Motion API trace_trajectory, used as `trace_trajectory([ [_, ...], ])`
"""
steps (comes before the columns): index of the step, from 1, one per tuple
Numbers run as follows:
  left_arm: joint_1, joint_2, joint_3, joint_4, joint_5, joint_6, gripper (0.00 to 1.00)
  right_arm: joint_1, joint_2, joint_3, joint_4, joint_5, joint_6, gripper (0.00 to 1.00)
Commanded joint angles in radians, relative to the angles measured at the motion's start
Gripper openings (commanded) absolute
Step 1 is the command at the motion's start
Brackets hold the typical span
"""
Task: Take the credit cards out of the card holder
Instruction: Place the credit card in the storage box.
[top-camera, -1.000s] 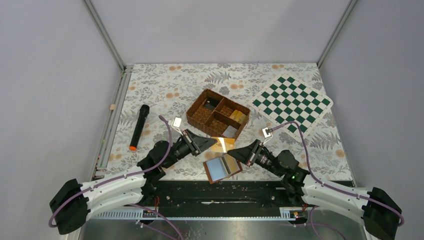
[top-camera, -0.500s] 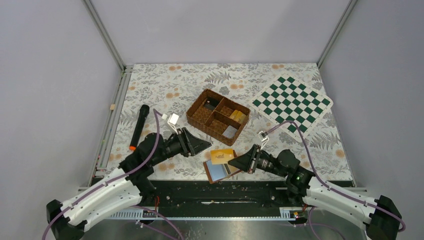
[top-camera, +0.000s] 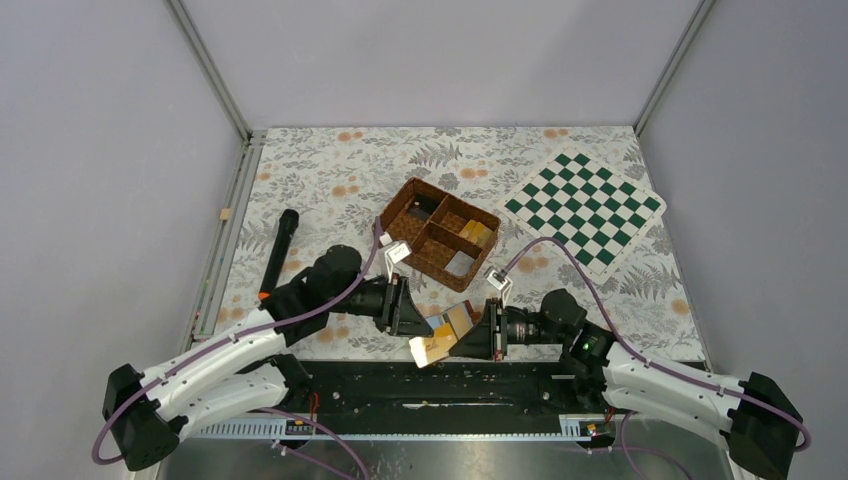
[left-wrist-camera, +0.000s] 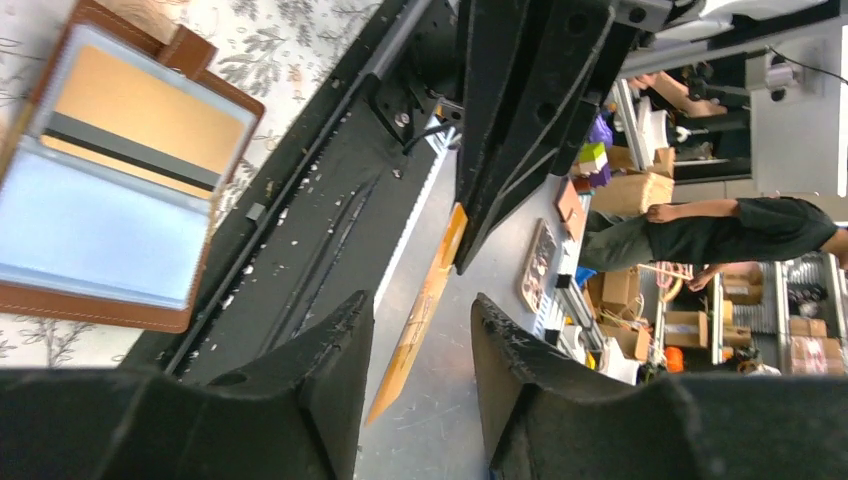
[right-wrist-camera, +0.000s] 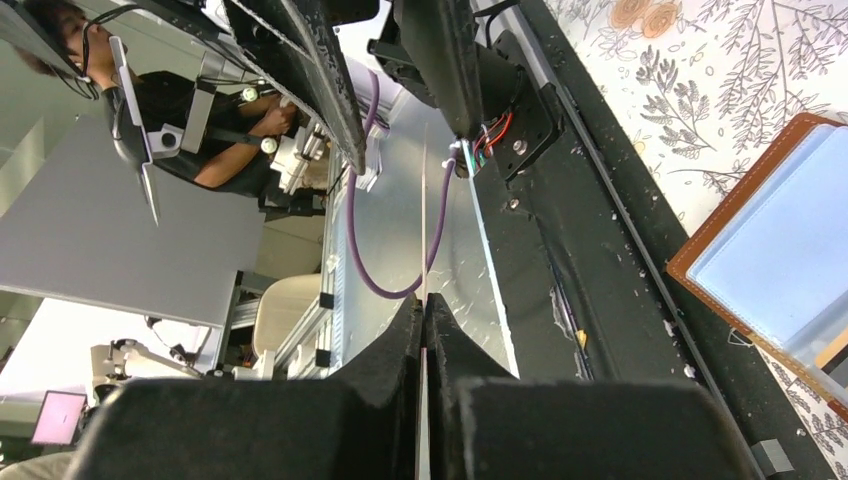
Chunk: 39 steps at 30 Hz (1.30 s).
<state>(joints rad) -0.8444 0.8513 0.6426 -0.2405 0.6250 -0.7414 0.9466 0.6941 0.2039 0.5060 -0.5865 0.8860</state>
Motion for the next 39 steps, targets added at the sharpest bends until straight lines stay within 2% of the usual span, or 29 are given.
trace_trajectory([
  [1,-0.004,0.017,0.007,0.059,0.136,-0.010,0.37,-0.006,0.020,0.051,0.063,-0.058,-0.015,0.00],
  [11,-0.003,0.039,0.000,0.079,0.157,-0.015,0.11,-0.006,0.069,0.061,0.083,-0.059,0.005,0.00],
  [19,0.006,0.019,-0.009,0.040,0.163,0.010,0.16,-0.006,0.062,0.058,0.089,-0.060,0.010,0.00],
  [24,0.010,0.014,-0.018,0.057,0.175,0.002,0.00,-0.006,0.076,0.055,0.095,-0.062,0.014,0.00],
  [28,0.011,0.014,-0.027,0.097,0.194,-0.013,0.00,-0.006,0.083,0.049,0.115,-0.061,0.026,0.01],
  [31,0.015,0.010,-0.031,0.112,0.180,-0.028,0.00,-0.008,0.067,0.045,0.111,-0.045,0.033,0.17],
  [34,0.028,0.014,-0.020,0.101,0.150,-0.028,0.00,-0.009,0.012,0.044,0.066,0.005,0.034,0.53],
  [36,0.046,0.021,-0.005,0.091,0.124,-0.029,0.00,-0.010,-0.052,0.056,-0.031,0.066,0.007,0.75],
  [37,0.062,0.026,0.006,0.078,0.105,-0.024,0.00,-0.011,-0.090,0.064,-0.093,0.105,-0.011,0.84],
  [39,0.092,0.044,0.043,0.030,0.058,-0.002,0.00,-0.011,-0.168,0.085,-0.253,0.202,-0.051,0.96],
])
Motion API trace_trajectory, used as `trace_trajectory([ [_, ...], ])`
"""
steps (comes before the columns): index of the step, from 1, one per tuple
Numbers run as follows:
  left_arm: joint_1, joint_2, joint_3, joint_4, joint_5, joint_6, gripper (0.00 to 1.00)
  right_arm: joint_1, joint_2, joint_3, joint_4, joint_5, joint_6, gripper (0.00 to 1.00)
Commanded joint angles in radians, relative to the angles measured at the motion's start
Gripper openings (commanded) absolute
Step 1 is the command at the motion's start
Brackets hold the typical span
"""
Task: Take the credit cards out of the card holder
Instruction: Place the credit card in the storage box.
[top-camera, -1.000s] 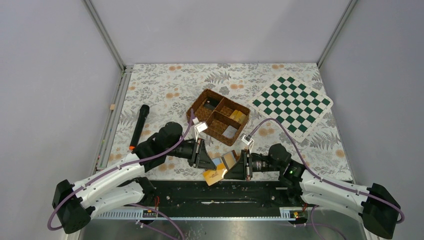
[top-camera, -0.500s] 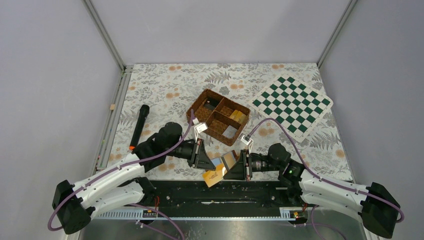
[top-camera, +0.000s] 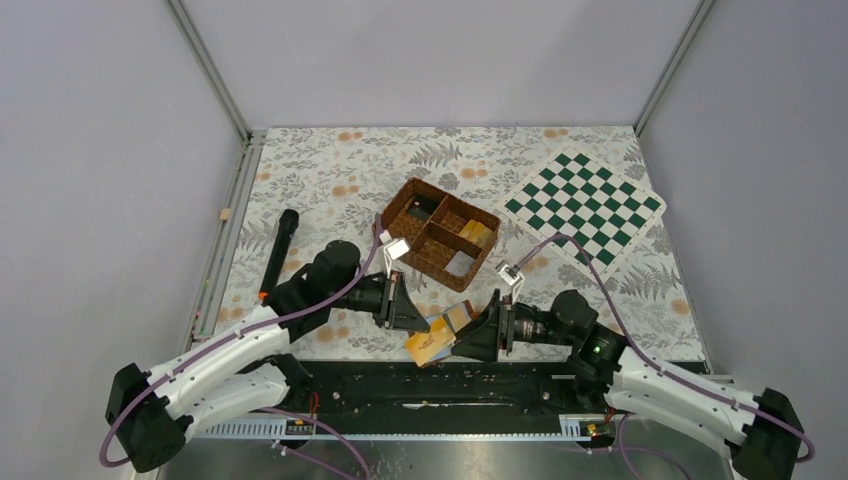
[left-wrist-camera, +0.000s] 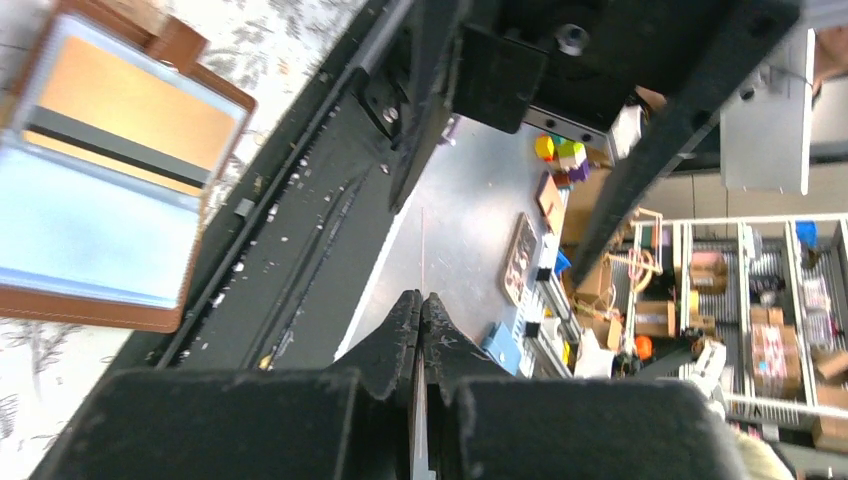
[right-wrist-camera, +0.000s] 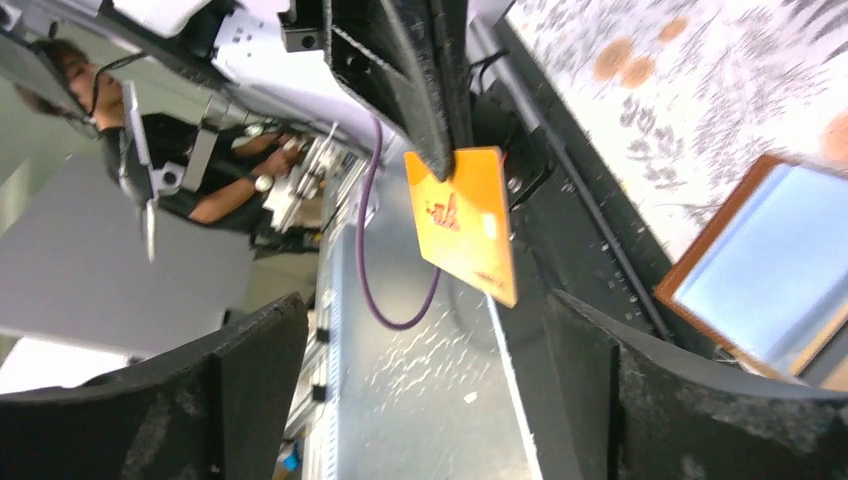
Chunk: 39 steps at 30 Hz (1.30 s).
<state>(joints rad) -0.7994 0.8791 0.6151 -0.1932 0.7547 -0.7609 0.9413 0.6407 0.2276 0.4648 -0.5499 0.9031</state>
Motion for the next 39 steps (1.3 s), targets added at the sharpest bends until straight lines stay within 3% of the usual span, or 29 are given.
trace_trajectory([
  [1,0.064,0.029,0.094,-0.031,-0.097,0.027,0.00,-0.006,-0.155,0.075,-0.276,0.209,-0.079,0.99],
  [7,0.150,0.178,0.214,0.039,-0.249,0.028,0.00,-0.006,-0.399,0.150,-0.605,0.439,-0.117,1.00],
  [13,0.178,0.464,0.367,0.184,-0.280,0.034,0.00,-0.006,-0.518,0.205,-0.764,0.594,-0.138,0.99],
  [17,0.180,0.651,0.491,0.227,-0.315,0.061,0.00,-0.005,-0.534,0.233,-0.825,0.645,-0.166,1.00],
  [22,0.181,0.813,0.552,0.417,-0.306,-0.042,0.00,-0.006,-0.510,0.272,-0.863,0.673,-0.204,1.00],
  [26,0.184,0.935,0.620,0.454,-0.304,-0.067,0.00,-0.006,-0.493,0.294,-0.873,0.692,-0.231,1.00],
  [39,0.215,1.090,0.703,0.496,-0.285,-0.043,0.00,-0.005,-0.479,0.294,-0.869,0.746,-0.255,1.00],
])
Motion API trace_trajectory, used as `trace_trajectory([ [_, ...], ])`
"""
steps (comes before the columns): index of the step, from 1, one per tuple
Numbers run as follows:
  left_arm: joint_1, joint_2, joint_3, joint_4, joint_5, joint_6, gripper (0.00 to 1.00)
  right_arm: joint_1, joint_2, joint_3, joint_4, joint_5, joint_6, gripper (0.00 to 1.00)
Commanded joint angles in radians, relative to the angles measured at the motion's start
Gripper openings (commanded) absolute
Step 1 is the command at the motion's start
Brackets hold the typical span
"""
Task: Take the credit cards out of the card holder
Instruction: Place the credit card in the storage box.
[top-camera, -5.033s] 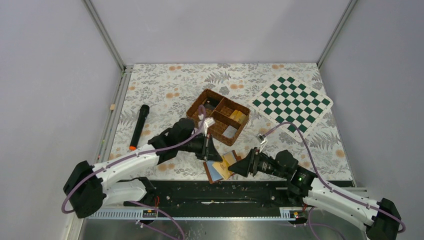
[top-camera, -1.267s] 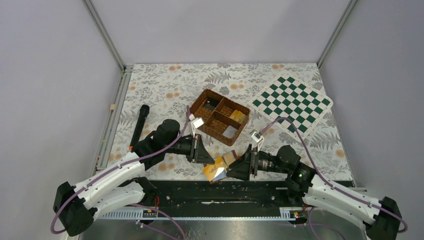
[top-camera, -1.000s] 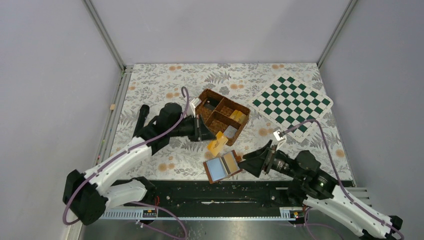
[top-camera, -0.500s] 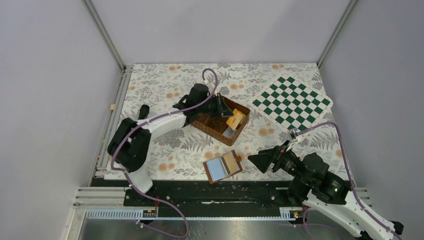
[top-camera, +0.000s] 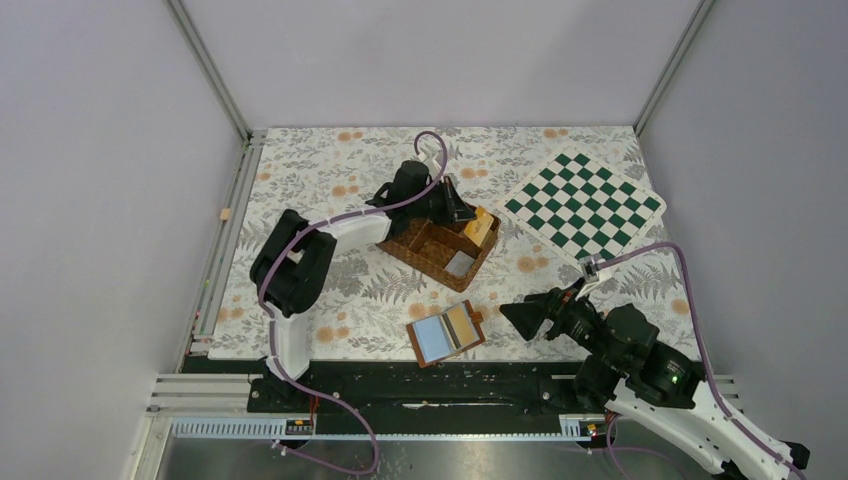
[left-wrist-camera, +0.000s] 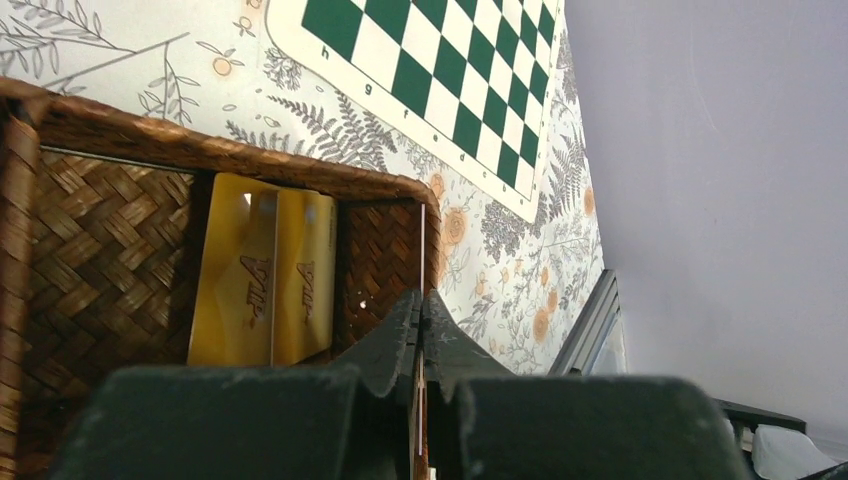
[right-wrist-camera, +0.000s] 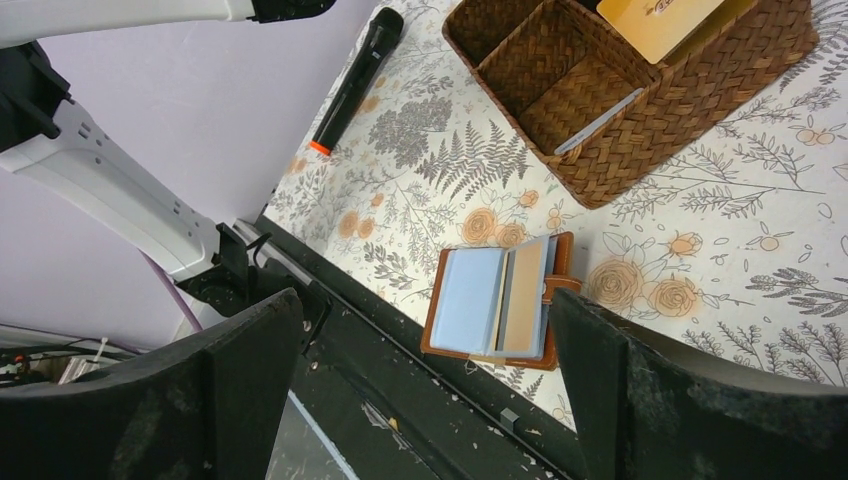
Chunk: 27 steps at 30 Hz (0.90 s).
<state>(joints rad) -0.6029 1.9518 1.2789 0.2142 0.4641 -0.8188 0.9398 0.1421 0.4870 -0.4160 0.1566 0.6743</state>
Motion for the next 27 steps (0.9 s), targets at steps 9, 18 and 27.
trace_trajectory([
  [9,0.022,0.090,0.068,0.096,0.056,0.024,0.00,-0.004,0.017,-0.011,0.043,0.054,0.002,0.99],
  [18,0.022,0.121,0.058,0.117,0.063,0.021,0.00,-0.004,0.027,-0.014,0.055,0.063,0.005,0.99],
  [27,0.022,0.139,0.053,0.112,0.047,0.032,0.01,-0.004,0.026,-0.011,0.060,0.070,0.001,1.00],
])
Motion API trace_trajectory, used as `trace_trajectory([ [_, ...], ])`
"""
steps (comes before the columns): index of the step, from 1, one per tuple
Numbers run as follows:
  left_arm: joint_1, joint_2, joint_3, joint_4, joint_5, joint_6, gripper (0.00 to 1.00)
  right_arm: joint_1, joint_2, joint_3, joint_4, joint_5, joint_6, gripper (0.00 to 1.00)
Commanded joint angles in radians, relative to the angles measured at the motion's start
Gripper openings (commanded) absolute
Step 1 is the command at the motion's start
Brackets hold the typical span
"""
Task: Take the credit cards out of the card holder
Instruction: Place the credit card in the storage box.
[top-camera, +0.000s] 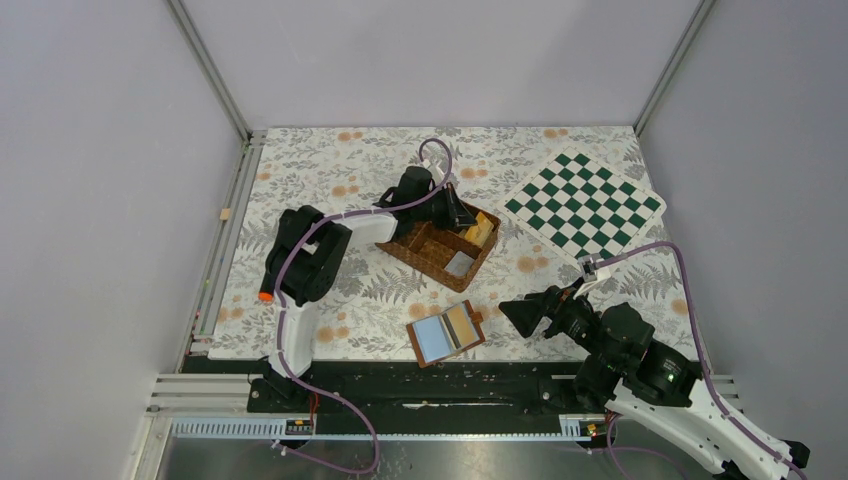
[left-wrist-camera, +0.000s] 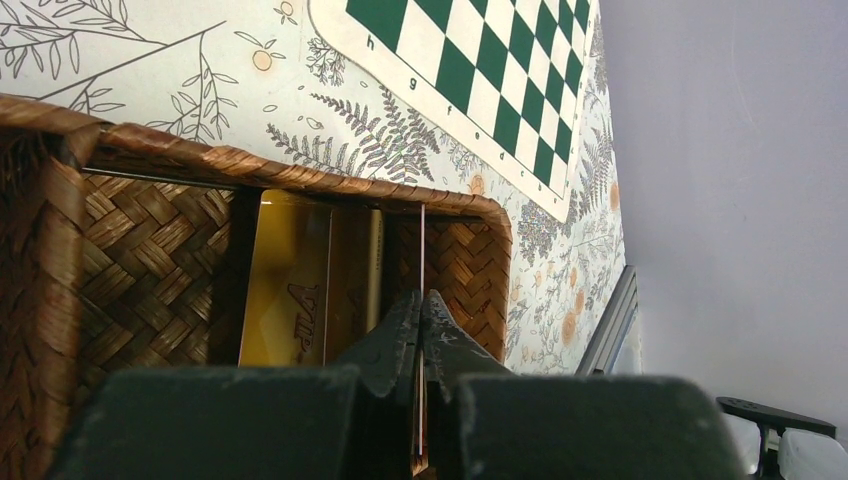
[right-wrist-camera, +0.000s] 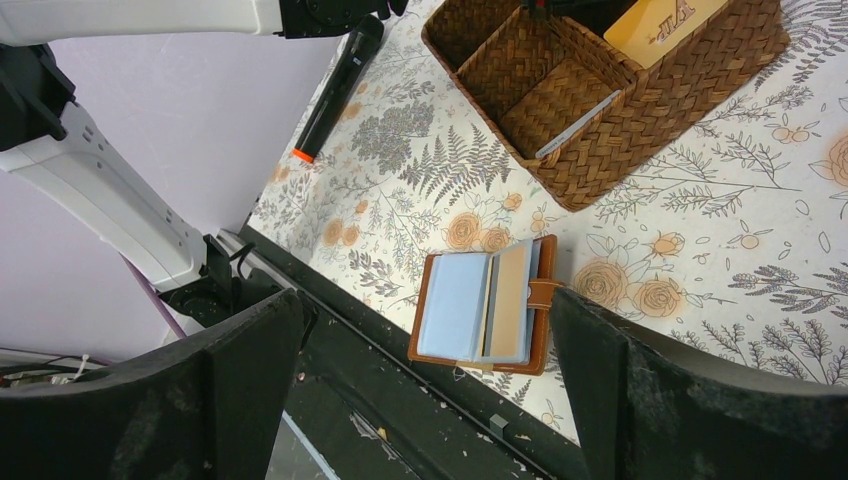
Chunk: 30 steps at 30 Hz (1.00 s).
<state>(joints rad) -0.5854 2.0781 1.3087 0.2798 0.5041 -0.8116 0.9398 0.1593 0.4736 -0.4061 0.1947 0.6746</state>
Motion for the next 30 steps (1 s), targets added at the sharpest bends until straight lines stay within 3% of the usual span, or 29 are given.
trace_trajectory([
  [1,0.004,0.012,0.021,0.044,0.003,0.028,0.02,-0.003,0.009,0.003,0.049,0.033,-0.001,0.99],
  [10,0.004,0.034,0.038,-0.010,0.000,0.066,0.18,-0.004,-0.005,0.003,0.047,0.040,0.001,0.99],
  [23,0.004,-0.012,0.039,-0.155,-0.093,0.222,0.31,-0.004,0.010,0.029,0.036,0.058,-0.007,0.99],
  [30,0.004,-0.053,0.056,-0.133,-0.017,0.211,0.35,-0.004,0.071,0.042,0.036,0.061,-0.016,0.98],
])
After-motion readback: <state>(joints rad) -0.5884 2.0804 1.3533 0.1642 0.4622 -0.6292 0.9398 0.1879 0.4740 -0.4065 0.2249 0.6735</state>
